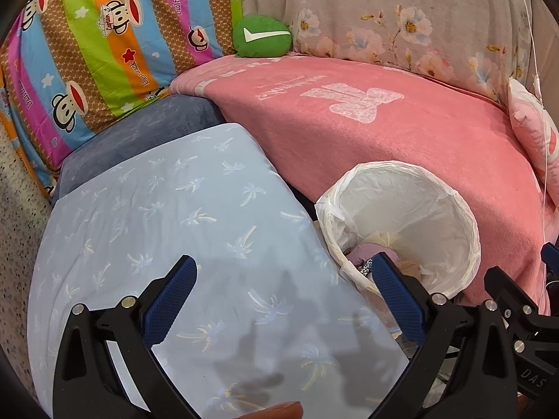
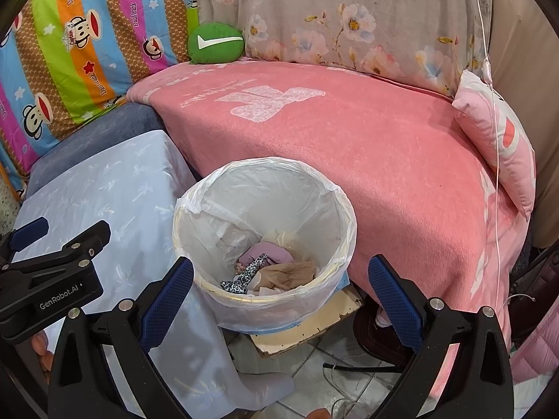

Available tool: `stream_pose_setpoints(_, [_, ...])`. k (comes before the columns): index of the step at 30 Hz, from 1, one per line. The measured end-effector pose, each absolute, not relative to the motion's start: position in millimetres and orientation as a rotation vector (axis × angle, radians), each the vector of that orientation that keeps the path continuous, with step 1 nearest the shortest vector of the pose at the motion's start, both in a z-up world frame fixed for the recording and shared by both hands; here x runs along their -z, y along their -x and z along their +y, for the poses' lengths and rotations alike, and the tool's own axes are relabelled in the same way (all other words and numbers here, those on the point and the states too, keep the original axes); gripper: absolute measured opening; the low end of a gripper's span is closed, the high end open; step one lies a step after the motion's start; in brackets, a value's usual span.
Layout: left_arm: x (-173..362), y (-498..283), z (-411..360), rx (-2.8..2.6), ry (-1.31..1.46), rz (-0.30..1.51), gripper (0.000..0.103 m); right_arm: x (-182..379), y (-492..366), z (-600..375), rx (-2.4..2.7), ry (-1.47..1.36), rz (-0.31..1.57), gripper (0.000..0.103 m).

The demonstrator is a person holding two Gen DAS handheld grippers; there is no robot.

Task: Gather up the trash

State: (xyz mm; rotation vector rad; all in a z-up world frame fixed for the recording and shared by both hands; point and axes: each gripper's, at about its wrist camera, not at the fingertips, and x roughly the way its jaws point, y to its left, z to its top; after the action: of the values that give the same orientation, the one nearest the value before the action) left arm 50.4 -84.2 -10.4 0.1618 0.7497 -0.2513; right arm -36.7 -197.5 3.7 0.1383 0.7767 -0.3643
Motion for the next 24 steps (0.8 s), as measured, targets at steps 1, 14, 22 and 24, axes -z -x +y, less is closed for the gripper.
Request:
stream_pose_setpoints(1, [10.6, -50.4, -84.2, 0.251, -0.161, 0.750, 0.096, -3.9, 36.7, -197.5, 0.365, -0.135, 0.777, 0.098])
stream_pose_setpoints(14, [12.5, -46.7, -82.3, 0.244, -0.156, 0.748, 0.096, -0.9, 38.3, -196.3, 0.365, -0.138, 0.779, 0.098])
stream_pose_setpoints(22, [11.8, -46.4, -82.4, 0.237, -0.150, 0.752, 0.096, 2.2, 40.5, -196.4, 0.363, -0.143, 0.782, 0.098])
stream_pose_setpoints(24, [11.8, -46.5, -82.5, 0.238, -0.150, 0.752, 0.096, 2.6, 41.4, -195.7, 0.363, -0.142, 0.782, 0.098])
